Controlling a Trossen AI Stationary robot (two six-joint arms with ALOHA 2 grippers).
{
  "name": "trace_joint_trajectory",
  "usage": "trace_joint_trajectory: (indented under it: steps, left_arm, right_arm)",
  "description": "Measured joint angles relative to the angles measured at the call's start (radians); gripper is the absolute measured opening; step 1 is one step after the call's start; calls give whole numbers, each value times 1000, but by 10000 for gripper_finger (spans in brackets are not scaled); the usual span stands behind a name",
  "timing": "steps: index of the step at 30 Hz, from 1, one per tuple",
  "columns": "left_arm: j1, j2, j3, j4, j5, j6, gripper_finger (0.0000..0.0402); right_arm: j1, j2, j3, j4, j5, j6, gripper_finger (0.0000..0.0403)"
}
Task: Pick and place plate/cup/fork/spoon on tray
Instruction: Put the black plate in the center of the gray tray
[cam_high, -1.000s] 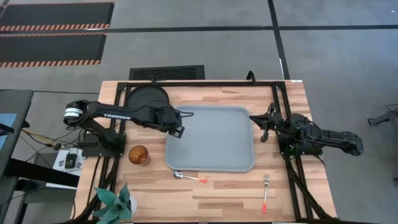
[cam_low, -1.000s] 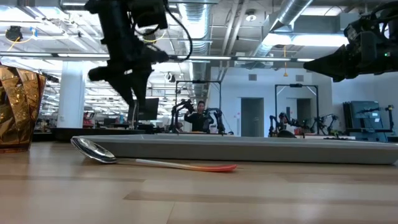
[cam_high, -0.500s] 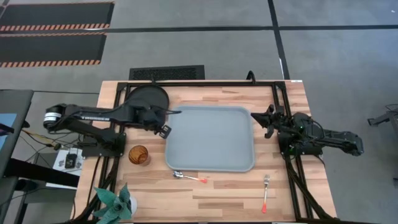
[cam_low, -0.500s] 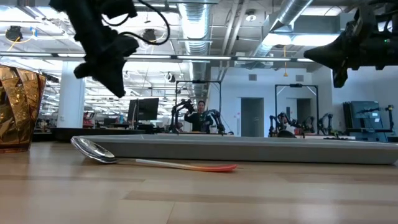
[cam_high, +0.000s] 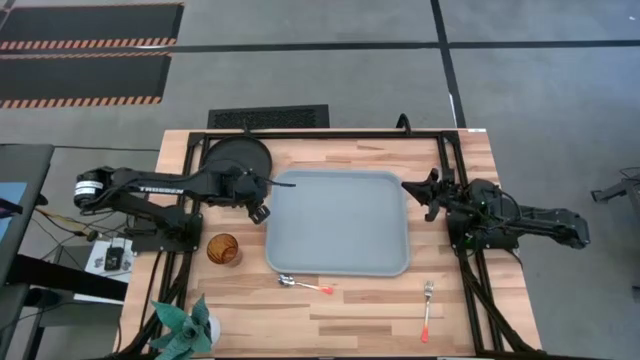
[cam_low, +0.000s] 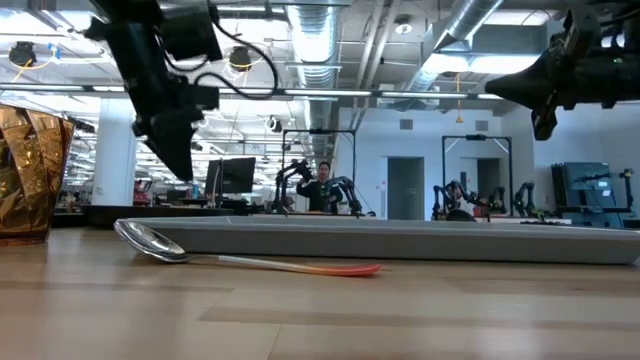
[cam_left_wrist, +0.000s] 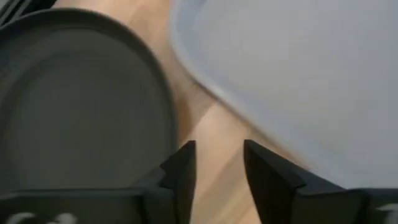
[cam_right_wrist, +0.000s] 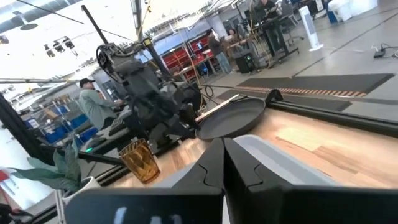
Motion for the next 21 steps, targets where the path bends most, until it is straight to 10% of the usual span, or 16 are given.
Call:
trace_joint_trajectory:
  steps: [10, 21]
  left_arm:
    - [92, 181, 0, 82, 19, 135, 172]
    - [129, 263, 0, 85, 12, 121, 95]
  right_arm:
    - [0, 55, 24, 0, 6, -2, 17]
    - [0, 53, 26, 7, 18, 5, 17]
